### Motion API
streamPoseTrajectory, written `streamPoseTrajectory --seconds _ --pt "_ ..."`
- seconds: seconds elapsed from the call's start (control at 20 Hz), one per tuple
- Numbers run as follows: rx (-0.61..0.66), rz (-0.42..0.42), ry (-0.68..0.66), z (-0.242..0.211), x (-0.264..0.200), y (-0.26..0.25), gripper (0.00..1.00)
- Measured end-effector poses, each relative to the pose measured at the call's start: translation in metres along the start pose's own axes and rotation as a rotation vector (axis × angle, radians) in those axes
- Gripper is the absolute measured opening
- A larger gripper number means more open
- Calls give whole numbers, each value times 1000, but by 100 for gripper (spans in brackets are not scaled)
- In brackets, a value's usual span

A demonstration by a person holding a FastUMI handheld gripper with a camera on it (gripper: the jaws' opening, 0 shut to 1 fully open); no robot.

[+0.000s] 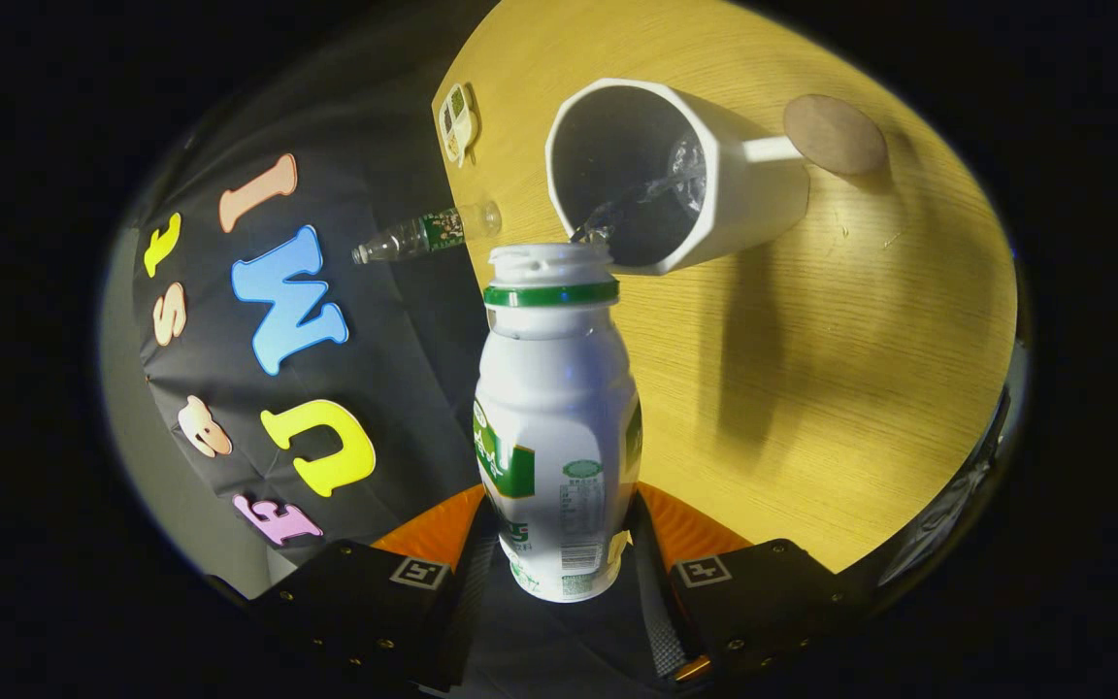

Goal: Take the bottle from table, then pour the juice into the cup, finally place the bottle on the coaster

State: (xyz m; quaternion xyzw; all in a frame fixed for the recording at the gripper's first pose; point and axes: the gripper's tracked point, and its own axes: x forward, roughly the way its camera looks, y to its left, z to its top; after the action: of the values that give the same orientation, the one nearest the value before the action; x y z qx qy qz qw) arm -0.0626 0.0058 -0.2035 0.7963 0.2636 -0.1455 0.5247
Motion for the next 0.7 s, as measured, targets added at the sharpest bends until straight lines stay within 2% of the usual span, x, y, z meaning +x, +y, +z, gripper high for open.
streamPoseTrajectory --seconds 0.7 --pt "52 -11 52 -2 -5 1 70"
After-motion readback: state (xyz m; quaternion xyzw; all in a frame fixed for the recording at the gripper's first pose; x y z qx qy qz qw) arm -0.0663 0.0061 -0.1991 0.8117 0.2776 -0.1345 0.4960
